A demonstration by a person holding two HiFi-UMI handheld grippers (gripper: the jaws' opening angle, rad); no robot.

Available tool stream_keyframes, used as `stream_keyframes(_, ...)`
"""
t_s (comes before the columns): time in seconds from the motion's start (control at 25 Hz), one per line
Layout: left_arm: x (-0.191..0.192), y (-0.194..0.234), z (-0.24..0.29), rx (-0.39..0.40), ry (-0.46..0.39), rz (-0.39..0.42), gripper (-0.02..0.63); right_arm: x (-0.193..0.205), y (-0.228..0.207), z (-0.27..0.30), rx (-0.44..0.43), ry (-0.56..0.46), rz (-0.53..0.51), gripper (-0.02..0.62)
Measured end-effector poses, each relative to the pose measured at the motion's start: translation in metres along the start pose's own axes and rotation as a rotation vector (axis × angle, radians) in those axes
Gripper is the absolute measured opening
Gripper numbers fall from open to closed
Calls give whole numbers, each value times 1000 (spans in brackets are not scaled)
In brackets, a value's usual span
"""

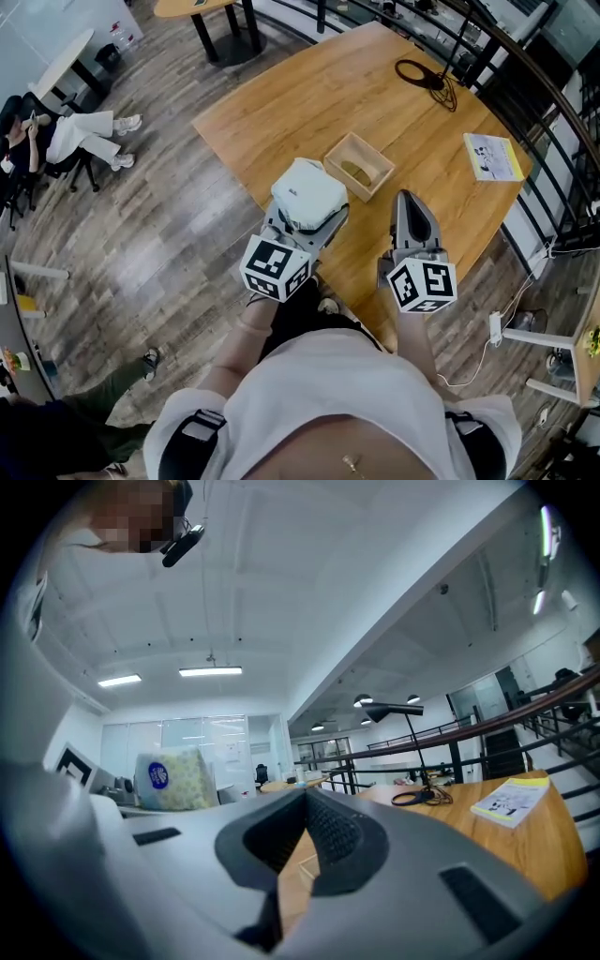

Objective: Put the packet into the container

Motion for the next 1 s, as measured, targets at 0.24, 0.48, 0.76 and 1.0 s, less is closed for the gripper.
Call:
stream_keyframes(0.24,3,3,18,46,26,27,334,5,-13,6,34,3,55,12)
stream_keyframes(0.48,11,17,39,102,80,49,334,11,-22,13,62,12,75,12)
stream_keyframes(0.76,18,36,66,152,136,83,334,17,-28,21,95,33,80,12)
stream_keyframes(1.0,28,47,91,218,188,157,334,28,-34,23,130,64,89,12)
Point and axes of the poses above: the fingertips, and each gripper's own axes: z forward along the fingers, y to its left, x out of its underside, the point moved 2 cm from there along -z, backward along the fingers, and after that the axes turned 9 degrees about -x, right-handed, at the moved point
